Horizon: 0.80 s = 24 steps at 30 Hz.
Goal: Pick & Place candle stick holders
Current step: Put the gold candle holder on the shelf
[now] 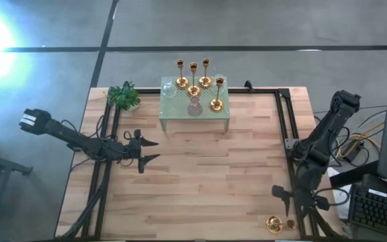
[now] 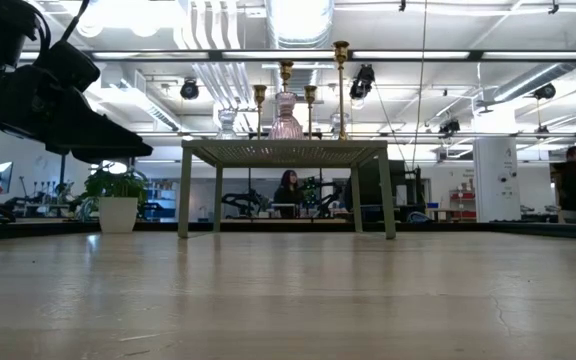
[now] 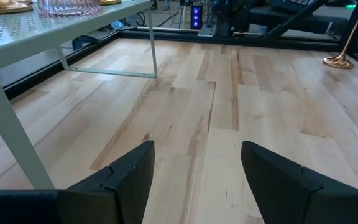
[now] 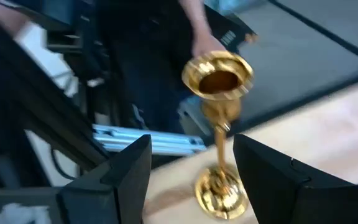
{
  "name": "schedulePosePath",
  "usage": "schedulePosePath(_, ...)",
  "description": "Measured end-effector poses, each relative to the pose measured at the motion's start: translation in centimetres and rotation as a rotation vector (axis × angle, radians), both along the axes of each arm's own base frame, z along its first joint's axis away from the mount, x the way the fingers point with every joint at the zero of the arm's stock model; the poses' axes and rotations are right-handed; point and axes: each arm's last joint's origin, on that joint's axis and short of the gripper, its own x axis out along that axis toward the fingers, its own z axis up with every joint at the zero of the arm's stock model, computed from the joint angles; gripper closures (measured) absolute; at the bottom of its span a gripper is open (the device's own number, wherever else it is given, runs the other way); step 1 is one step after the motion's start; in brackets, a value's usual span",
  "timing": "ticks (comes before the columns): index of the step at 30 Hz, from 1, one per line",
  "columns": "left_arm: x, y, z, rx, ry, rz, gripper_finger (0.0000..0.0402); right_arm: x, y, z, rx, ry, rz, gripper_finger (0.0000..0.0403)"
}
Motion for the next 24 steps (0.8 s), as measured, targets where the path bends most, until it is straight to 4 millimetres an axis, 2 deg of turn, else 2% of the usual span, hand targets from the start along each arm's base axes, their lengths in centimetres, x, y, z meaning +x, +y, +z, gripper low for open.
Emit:
schedulePosePath(7, 0.0, 0.0, 0.0, 0.0, 0.0, 0.0, 0.0156, 0.8, -0.1, -1.0, 0.016, -0.122, 0.084, 0.0188)
schedulePosePath(17, 0.0, 0.0, 0.0, 0.0, 0.0, 0.0, 0.0156, 1.5, -0.5, -1.9, -0.011, -0.169, 0.085, 0.023)
schedulePosePath(24, 0.0, 0.0, 0.0, 0.0, 0.0, 0.0, 0.0156, 1.6, -0.6, -3.0, 0.061, -0.214, 0.065, 0.0221)
